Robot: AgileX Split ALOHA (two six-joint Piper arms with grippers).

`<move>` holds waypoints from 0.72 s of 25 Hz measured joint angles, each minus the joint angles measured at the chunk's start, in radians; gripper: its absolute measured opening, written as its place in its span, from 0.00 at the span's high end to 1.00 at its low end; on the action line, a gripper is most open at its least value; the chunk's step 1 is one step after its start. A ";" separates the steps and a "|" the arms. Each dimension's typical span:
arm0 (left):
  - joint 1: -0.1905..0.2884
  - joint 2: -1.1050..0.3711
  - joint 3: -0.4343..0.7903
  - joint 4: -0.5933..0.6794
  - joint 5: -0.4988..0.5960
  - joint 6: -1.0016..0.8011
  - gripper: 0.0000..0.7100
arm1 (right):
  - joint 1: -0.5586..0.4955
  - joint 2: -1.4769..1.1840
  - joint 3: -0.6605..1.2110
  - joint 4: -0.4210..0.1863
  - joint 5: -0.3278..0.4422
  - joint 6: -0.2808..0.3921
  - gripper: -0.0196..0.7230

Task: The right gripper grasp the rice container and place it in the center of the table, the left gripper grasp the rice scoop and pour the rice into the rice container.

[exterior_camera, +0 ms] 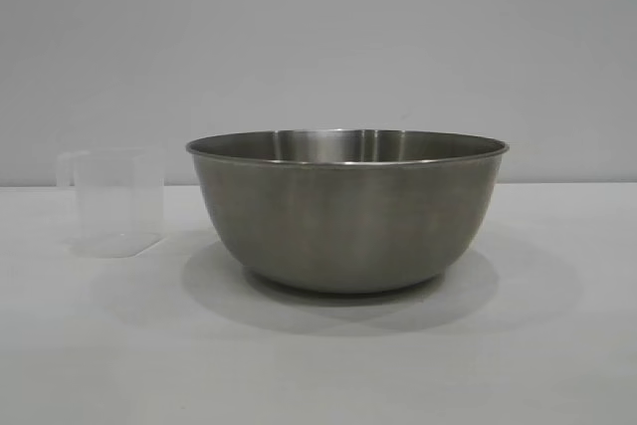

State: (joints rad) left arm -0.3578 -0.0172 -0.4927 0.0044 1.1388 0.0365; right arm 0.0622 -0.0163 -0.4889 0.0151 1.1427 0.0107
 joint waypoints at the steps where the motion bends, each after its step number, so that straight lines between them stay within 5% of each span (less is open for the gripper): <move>1: 0.000 0.000 0.002 0.001 0.000 0.000 0.51 | 0.000 0.000 0.000 0.000 0.000 0.000 0.29; 18: 0.000 0.000 0.002 0.006 -0.016 0.000 0.51 | 0.000 0.000 0.000 0.000 0.000 0.000 0.29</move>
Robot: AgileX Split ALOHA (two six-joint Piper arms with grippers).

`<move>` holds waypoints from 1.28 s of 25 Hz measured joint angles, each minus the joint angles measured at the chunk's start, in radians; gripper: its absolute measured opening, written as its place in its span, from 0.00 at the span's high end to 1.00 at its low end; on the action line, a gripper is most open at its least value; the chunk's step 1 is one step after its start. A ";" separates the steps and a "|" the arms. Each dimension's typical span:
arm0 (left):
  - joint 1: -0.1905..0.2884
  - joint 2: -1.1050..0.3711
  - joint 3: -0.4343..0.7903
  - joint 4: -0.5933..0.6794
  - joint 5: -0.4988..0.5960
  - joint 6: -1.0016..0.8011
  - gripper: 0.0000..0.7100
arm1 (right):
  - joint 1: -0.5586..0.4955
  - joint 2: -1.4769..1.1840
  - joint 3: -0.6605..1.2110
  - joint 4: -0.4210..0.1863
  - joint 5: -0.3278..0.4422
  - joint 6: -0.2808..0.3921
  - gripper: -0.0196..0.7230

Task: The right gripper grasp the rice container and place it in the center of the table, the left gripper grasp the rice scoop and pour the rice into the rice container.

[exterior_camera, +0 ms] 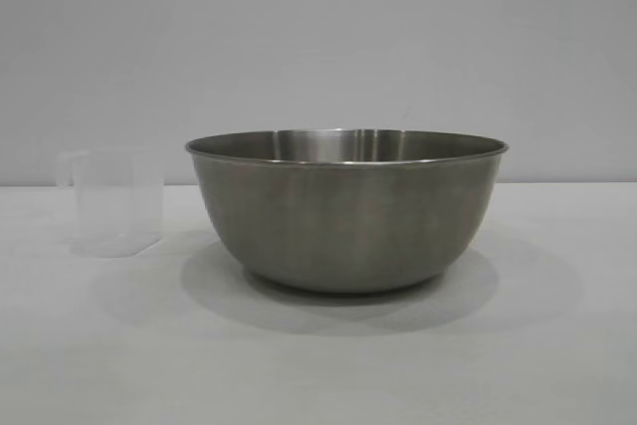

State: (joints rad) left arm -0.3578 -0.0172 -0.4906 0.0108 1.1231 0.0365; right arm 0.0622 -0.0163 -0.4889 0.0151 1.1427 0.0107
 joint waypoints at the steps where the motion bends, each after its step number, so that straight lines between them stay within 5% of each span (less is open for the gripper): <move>1: 0.000 0.000 0.000 0.000 0.000 0.000 0.51 | 0.000 0.000 0.000 0.000 0.000 0.000 0.29; 7: 0.012 0.000 0.000 0.000 -0.002 0.002 0.51 | 0.000 0.000 0.000 0.000 0.000 0.000 0.29; 15: 0.320 0.000 0.000 0.000 -0.002 0.002 0.51 | 0.000 0.000 0.000 0.000 0.000 0.000 0.29; 19: 0.412 0.000 0.000 0.000 -0.002 0.002 0.51 | 0.000 0.000 0.000 0.000 0.000 0.000 0.29; 32: 0.428 0.000 0.000 0.000 -0.002 0.002 0.51 | 0.040 0.000 0.000 0.000 0.000 0.000 0.29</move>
